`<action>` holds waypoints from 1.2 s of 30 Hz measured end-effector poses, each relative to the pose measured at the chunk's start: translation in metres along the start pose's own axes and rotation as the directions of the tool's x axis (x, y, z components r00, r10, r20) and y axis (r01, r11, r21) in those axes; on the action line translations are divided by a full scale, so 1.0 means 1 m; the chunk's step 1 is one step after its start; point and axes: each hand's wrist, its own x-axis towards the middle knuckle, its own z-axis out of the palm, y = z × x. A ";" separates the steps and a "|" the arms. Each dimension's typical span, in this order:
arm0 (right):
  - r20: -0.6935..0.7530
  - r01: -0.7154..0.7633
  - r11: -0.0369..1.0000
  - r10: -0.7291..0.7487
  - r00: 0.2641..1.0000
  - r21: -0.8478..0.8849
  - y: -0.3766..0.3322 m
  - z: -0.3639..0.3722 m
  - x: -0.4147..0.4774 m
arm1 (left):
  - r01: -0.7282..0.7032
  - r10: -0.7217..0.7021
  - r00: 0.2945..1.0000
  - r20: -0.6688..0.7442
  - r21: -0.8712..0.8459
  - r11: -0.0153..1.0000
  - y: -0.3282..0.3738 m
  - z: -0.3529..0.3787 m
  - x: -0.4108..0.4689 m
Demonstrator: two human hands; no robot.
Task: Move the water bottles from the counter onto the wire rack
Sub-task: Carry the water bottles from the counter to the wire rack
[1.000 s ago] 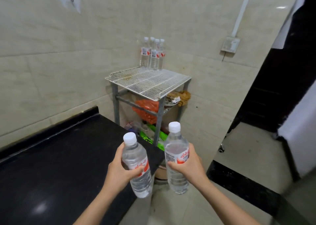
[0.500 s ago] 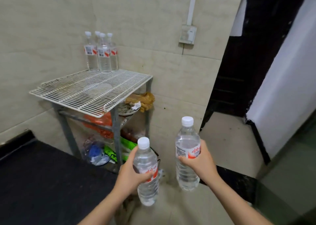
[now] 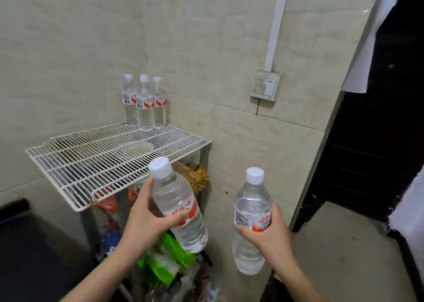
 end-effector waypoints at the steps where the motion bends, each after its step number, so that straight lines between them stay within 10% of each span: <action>1: -0.005 0.013 0.999 -0.013 1.000 0.032 -0.003 0.004 0.012 | -0.012 0.013 1.000 -0.023 0.022 1.000 0.005 -0.004 0.011; 12: -0.043 0.283 0.938 -0.280 0.959 0.198 -0.072 0.080 0.160 | -0.160 0.178 0.958 -0.224 0.097 0.982 0.000 -0.049 0.161; 23: -0.196 0.377 0.868 -0.328 0.924 0.323 -0.116 0.172 0.267 | -0.001 0.040 0.953 -0.300 0.130 0.992 -0.050 -0.097 0.226; 36: 0.074 0.348 0.919 -0.366 0.928 0.183 -0.141 0.299 0.401 | 0.151 -0.075 0.950 -0.304 0.236 0.960 -0.057 -0.102 0.259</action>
